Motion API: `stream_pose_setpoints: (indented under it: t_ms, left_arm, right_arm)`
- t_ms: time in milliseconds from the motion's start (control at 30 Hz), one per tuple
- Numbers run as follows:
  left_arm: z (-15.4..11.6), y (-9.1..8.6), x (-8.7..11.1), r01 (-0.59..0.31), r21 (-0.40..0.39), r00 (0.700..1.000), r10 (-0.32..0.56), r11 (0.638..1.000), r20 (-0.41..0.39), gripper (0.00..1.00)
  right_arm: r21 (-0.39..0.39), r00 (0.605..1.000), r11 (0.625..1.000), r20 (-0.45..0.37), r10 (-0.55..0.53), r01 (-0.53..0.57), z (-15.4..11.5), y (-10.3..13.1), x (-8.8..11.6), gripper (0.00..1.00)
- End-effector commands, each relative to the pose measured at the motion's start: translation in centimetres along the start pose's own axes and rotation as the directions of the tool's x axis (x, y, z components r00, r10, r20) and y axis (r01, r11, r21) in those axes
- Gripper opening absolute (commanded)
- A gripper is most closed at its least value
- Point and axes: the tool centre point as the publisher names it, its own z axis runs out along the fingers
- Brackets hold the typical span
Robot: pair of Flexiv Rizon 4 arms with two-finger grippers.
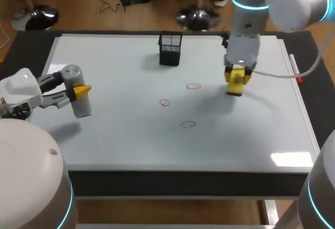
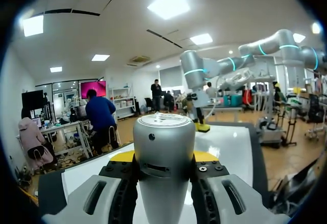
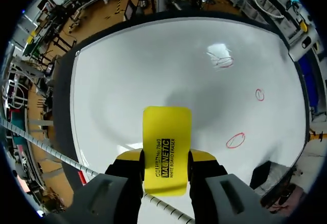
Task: Pick up the inspection probe, press it on each red-marked spot on the whiteboard one by one, put down the probe, pick up the eraser, and wipe off all the red marks.
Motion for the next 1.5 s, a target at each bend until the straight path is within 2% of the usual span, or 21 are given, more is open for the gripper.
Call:
stream_pose_setpoints:
  t_ms: [33, 500, 633, 867, 1233, 1500]
  left_arm:
    - [0.0, 0.0, 0.0, -0.001, 0.002, 1.0, 0.001, 1.0, 0.001, 0.0]
    - [0.0, 0.0, 0.0, -0.001, 0.002, 1.0, 0.001, 1.0, 0.001, 0.0]
    - [0.0, 0.0, 0.0, -0.001, 0.002, 1.0, 0.001, 1.0, 0.001, 0.0]
    - [0.0, 0.0, 0.0, -0.001, 0.002, 1.0, 0.001, 1.0, 0.001, 0.0]
    - [0.0, 0.0, 0.0, -0.001, 0.002, 1.0, 0.001, 1.0, 0.001, 0.0]
    - [0.0, 0.0, 0.0, -0.001, 0.002, 1.0, 0.001, 1.0, 0.001, 0.0]
  right_arm:
    - [0.03, 0.999, 0.998, -0.02, -0.047, 0.048, 0.1, 2.3, -2.7, 0.0]
    - [0.013, 0.969, 0.969, 0.012, -0.248, 0.248, 1.6, 8.4, -12.8, 0.0]
    - [-0.004, 0.957, 0.957, 0.01, -0.29, 0.29, 2.4, 9.1, -15.3, 0.0]
    - [0.023, 0.931, 0.931, 0.006, -0.365, 0.365, 2.9, 9.8, -19.2, 0.0]
    - [0.026, 0.903, 0.903, 0.001, -0.429, 0.429, 3.8, 10.0, -23.4, 0.0]
    - [0.036, 0.89, 0.89, 0.02, -0.456, 0.455, 4.6, 9.2, -23.9, 0.0]
